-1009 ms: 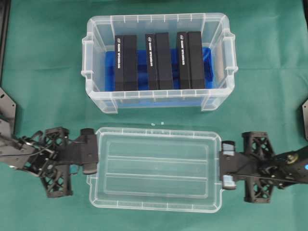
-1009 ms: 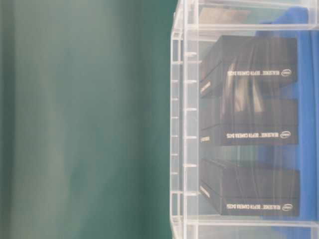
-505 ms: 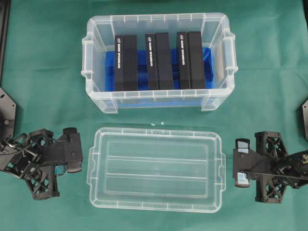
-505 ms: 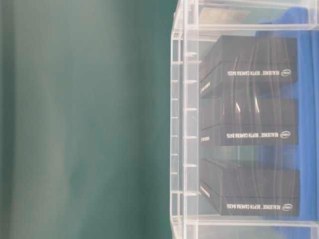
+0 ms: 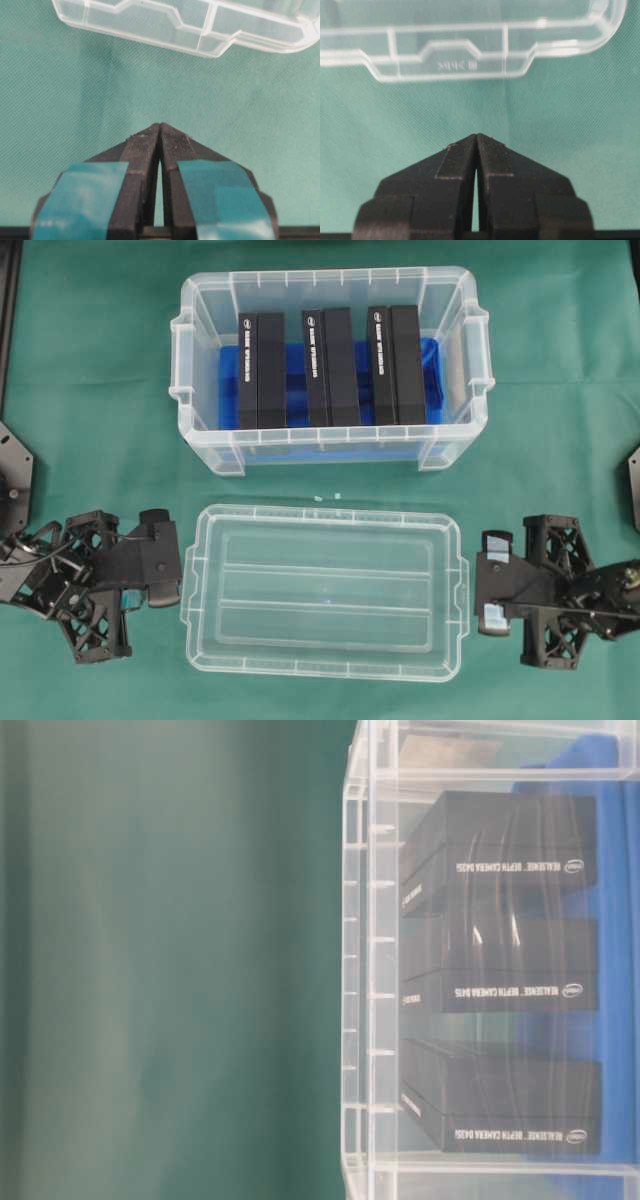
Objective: Clamp the lid of the box with both arms, then lift and open it.
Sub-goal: 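Release the lid and withdraw both grippers outward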
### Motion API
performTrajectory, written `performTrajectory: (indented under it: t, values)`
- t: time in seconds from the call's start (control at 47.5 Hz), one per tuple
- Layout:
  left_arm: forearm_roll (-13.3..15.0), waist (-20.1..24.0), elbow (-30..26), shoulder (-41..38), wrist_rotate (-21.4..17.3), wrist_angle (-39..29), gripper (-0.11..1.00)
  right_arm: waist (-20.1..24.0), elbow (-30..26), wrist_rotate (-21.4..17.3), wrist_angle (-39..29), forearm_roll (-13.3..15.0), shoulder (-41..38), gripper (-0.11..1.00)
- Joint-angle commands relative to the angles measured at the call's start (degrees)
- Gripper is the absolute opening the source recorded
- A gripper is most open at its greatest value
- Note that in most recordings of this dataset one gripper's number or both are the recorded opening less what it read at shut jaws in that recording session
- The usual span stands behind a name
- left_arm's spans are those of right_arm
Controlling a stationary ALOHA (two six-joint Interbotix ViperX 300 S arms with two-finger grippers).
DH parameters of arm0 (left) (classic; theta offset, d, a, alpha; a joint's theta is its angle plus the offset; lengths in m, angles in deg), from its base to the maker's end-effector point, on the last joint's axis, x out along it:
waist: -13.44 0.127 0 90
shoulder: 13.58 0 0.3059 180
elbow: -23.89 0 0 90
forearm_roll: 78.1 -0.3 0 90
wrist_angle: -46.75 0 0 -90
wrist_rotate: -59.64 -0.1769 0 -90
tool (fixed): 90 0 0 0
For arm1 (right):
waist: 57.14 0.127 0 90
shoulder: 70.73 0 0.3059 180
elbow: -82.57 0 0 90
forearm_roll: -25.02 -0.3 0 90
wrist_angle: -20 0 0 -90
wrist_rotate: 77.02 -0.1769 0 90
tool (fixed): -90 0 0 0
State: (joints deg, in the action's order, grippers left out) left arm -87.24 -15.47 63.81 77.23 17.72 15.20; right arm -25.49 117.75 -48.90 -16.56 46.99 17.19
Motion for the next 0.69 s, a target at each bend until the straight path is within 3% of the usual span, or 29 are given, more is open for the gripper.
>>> performTrajectory:
  t: [0.0, 0.358, 0.673]
  values:
    - [-0.4, -0.2, -2.4, 1.9, -0.1, -3.1, 0.01, 0.4, -3.4, 0.1, -3.3, 0.3, 2.2, 0.00]
    - [-1.7, -1.2, -8.1, 7.0, -1.6, -10.8, 0.01, 1.9, -9.4, 0.3, -14.9, 0.3, 7.1, 0.00]
    - [-4.8, -1.2, -16.1, 11.6, -4.1, -23.8, 0.01, 2.0, -13.3, 0.5, -20.8, 0.3, 10.8, 0.00]
